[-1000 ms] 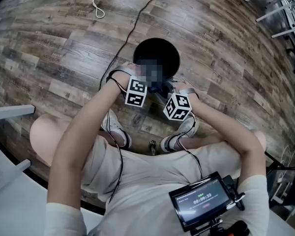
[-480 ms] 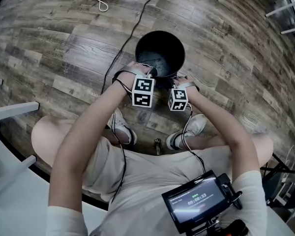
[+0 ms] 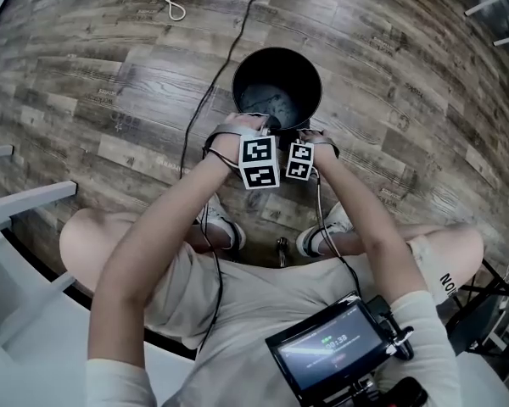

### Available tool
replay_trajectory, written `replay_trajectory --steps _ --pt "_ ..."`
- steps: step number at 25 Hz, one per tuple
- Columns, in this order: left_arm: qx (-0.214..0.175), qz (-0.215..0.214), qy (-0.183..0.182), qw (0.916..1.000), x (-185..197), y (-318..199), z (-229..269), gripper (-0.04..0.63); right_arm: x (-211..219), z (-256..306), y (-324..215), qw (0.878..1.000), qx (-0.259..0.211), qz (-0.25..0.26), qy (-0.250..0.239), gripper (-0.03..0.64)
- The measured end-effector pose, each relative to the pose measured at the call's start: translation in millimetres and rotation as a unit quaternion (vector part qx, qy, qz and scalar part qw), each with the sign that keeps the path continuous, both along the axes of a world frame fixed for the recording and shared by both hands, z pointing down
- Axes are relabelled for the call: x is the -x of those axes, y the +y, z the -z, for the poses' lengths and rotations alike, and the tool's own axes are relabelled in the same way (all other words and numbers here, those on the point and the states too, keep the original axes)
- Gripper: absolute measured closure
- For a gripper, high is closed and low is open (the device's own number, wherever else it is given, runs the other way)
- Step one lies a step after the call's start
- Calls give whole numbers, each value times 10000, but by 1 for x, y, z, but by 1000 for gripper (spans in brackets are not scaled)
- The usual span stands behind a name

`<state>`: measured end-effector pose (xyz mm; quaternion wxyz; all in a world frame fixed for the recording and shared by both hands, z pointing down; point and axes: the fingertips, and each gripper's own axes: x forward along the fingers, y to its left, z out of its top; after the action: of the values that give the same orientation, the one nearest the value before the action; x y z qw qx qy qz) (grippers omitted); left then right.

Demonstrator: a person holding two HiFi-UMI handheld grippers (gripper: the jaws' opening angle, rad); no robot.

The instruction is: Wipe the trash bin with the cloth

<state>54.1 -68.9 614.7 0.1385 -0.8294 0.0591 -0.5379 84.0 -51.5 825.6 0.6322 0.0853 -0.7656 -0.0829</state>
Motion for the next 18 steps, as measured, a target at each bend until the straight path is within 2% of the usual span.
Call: replay_trajectory --steps 1,3,5,6,7,11,14,18 --pt "56 107 71 9999 -2 -1 1 528 0 2 -1 9999 26 -125 -27 552" --pt "245 226 257 9991 -6 -1 3 529 -3 10 2 10000 -24 -62 -7 552" --pt "432 131 350 9984 -7 4 4 522 -3 26 7 9997 -124 184 -52 552" --pt "454 6 303 9985 -4 7 4 488 -2 37 9 9994 -163 282 -128 552" --pt "391 -145 202 9989 1 8 3 450 -1 49 12 9990 -195 351 -219 552" --pt "-75 -642 -327 9974 29 -2 0 417 -1 97 25 9965 -296 577 -530 552" --pt "-276 -672 -638 9953 49 -13 -5 417 3 136 35 9939 -343 721 -762 552" --pt "-633 -565 -725 9938 58 -26 -6 437 20 195 39 9881 -561 738 -1224 552"
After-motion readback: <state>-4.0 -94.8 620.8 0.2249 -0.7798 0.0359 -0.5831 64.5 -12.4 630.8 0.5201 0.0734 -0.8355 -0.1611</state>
